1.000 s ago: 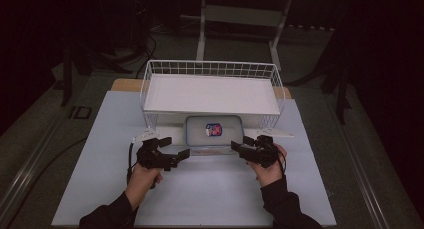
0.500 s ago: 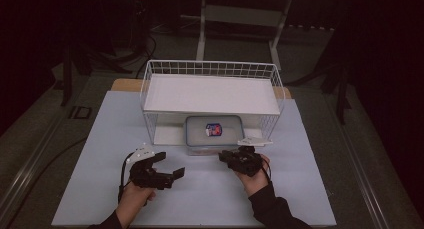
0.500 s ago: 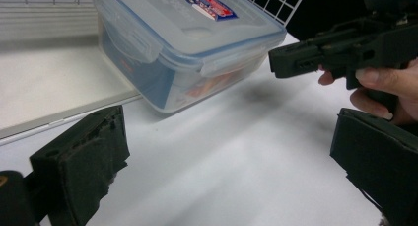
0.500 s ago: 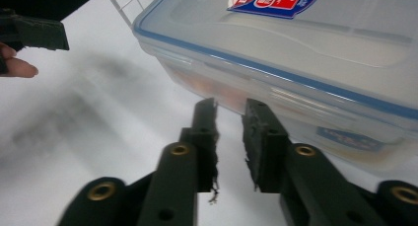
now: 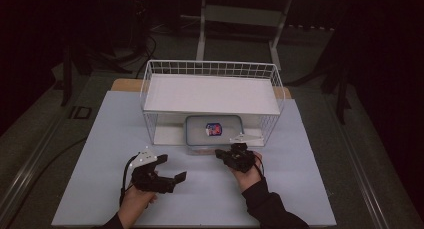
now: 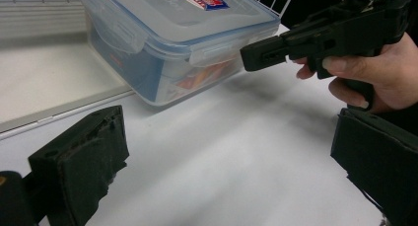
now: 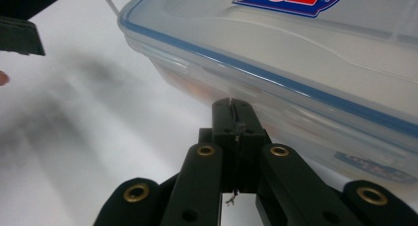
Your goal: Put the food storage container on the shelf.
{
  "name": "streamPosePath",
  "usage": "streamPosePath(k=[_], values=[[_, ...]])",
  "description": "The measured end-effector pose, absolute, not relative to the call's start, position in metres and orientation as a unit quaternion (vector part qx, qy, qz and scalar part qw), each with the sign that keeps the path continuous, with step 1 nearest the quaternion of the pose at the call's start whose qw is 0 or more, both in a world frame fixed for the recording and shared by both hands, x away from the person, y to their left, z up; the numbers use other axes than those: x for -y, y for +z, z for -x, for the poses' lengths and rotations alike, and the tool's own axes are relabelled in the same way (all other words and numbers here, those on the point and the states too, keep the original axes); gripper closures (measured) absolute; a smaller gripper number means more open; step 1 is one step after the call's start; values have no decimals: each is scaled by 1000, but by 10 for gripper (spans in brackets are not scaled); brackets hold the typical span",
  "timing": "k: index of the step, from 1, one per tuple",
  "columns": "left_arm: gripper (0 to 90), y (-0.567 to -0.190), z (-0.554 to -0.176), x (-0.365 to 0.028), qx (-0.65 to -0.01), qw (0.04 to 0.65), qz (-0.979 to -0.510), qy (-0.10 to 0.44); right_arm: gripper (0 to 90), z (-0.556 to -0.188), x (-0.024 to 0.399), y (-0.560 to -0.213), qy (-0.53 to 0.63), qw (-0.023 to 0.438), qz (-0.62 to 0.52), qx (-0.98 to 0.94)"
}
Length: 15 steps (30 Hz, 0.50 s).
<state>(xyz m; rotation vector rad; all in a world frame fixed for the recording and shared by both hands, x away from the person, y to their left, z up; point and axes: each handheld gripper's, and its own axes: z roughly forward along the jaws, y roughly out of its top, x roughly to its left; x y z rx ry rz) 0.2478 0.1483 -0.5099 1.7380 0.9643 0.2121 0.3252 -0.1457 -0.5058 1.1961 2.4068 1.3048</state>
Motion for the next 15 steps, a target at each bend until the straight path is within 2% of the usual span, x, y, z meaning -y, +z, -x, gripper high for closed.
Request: streamPosePath(k=[15], values=[[9,-511,-248,-149,-401,545,-730,96,898,-340,138,-510,439,86,-410,-795]])
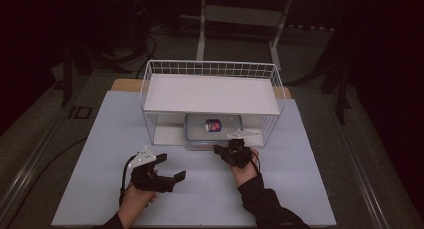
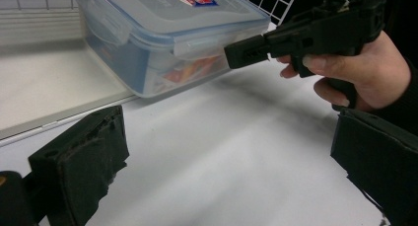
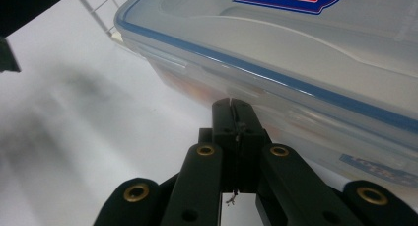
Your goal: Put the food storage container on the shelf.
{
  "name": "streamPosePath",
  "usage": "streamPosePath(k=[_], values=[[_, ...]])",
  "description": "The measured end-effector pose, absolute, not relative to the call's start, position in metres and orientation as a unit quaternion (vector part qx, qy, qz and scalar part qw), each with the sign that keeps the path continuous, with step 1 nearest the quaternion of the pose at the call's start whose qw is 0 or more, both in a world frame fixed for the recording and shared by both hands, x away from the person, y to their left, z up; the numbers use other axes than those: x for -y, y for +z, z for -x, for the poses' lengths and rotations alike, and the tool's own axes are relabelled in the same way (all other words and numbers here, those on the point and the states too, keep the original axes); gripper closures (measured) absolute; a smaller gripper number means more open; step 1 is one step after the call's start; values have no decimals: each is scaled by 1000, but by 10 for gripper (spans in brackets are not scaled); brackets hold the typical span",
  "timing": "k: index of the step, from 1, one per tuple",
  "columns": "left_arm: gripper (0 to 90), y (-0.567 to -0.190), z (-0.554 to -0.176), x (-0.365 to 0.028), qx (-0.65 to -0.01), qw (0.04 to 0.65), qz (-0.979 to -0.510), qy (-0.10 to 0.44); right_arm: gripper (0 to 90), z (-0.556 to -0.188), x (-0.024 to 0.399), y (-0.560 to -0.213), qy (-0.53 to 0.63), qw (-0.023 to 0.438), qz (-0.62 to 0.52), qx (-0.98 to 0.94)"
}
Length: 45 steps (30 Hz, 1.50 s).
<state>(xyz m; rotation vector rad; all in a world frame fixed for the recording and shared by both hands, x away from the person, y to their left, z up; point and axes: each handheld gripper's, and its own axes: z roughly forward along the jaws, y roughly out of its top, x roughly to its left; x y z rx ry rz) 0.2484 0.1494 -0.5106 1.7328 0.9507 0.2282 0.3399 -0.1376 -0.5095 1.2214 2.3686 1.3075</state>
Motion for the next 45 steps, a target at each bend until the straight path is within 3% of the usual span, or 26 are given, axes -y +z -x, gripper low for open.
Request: streamPosePath(k=[38,41,45], values=[[9,-513,-242,-145,-381,550,-735,108,890,-382,120,-512,436,118,-431,-781],[9,-512,-241,-145,-378,550,-737,109,853,-376,120,-511,444,107,-429,-779],[9,-512,-241,-144,-371,551,-738,114,681,-365,122,-509,455,107,-427,-774]])
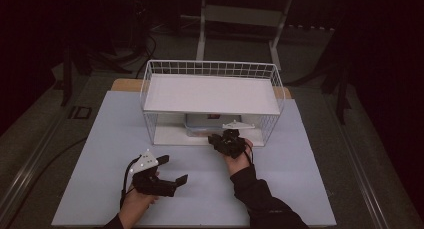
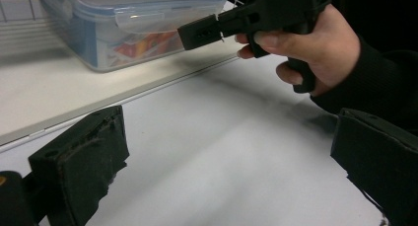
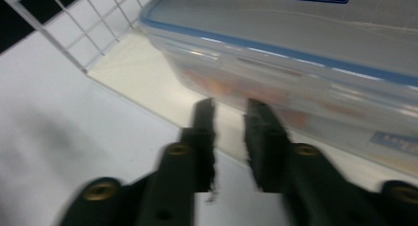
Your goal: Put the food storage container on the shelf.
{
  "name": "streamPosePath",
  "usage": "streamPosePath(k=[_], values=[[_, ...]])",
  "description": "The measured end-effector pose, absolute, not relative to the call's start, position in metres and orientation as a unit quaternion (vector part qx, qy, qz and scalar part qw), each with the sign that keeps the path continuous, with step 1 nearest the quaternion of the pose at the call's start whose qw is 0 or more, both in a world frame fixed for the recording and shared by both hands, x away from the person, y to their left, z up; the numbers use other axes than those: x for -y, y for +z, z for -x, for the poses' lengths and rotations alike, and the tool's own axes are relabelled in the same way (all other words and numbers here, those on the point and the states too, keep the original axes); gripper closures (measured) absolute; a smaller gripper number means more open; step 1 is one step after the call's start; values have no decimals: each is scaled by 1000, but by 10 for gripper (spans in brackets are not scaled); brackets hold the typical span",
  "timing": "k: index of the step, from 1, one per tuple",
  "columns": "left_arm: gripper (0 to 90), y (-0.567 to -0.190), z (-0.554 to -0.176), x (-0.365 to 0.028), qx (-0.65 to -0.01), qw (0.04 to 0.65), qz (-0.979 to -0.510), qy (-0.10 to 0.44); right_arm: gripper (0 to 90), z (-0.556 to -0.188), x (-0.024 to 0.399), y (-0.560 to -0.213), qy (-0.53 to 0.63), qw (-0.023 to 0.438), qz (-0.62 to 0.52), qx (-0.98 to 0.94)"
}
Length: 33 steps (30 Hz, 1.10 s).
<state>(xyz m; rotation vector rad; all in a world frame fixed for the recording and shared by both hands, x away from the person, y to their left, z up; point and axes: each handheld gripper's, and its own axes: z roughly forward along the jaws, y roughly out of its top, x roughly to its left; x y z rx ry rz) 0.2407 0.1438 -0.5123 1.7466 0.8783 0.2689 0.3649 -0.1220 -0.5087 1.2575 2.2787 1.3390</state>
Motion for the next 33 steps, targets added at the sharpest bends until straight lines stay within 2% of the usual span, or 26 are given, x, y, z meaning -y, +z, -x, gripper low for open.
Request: streamPosePath(k=[1,2,3,4,6,8,9,16,33], values=[[9,-512,-241,-144,-371,551,-738,114,681,-365,122,-509,455,107,-427,-774],[9,-513,-241,-143,-369,548,-742,115,619,-362,123,-508,457,108,-422,-775],[9,-513,-241,-142,-370,547,-742,114,410,-355,125,-505,465,120,-411,-775],[9,-513,-241,-142,-370,547,-742,114,410,-355,125,-505,465,120,-411,-775],[9,-513,-241,-143,-370,547,-742,114,261,-353,127,-504,473,112,-401,-776],[9,-512,-240,-143,-367,550,-741,119,196,-350,130,-504,482,95,-389,-779],[9,-512,-240,-143,-363,549,-743,126,192,-348,134,-504,490,78,-388,-777],[9,-511,-240,-145,-365,551,-741,121,169,-336,147,-503,500,68,-380,-775],[9,-505,-233,-151,-349,558,-744,116,169,-290,199,-486,524,102,-360,-765]])
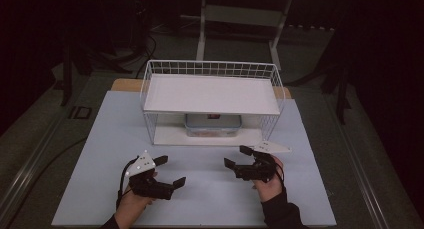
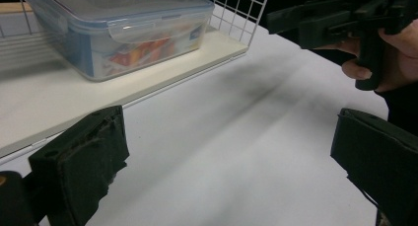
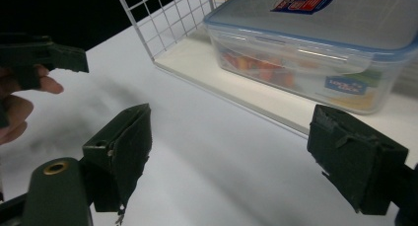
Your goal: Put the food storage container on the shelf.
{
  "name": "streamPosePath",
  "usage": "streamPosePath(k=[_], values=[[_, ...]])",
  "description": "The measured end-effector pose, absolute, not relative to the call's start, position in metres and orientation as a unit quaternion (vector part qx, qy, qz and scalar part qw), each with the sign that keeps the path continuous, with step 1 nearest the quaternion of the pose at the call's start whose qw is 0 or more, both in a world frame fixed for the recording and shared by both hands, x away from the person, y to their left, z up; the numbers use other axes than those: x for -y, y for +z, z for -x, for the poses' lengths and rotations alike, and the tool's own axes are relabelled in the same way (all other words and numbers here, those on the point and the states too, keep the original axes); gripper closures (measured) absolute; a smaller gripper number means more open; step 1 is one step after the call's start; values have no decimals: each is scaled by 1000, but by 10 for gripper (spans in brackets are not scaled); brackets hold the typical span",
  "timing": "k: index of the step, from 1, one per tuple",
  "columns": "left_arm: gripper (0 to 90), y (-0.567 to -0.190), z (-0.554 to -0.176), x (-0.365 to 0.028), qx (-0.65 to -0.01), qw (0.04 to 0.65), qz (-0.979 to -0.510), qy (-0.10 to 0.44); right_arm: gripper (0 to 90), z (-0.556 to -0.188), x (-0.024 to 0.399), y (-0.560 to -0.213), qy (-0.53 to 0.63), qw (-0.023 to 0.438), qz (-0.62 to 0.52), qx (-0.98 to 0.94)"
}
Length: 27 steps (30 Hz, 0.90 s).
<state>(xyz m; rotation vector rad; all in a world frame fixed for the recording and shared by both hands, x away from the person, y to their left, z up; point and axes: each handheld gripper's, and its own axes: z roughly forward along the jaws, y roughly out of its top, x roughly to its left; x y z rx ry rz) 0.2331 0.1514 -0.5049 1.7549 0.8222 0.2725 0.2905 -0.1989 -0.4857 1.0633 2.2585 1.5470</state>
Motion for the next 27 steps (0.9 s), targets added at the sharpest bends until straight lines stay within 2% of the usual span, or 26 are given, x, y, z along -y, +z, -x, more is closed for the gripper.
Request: streamPosePath(k=[17,27], values=[[9,-503,-219,-173,-347,553,-749,114,160,-254,249,-482,530,134,-370,-751],[9,-502,-209,-193,-359,540,-749,139,161,-238,284,-486,521,154,-378,-750]])
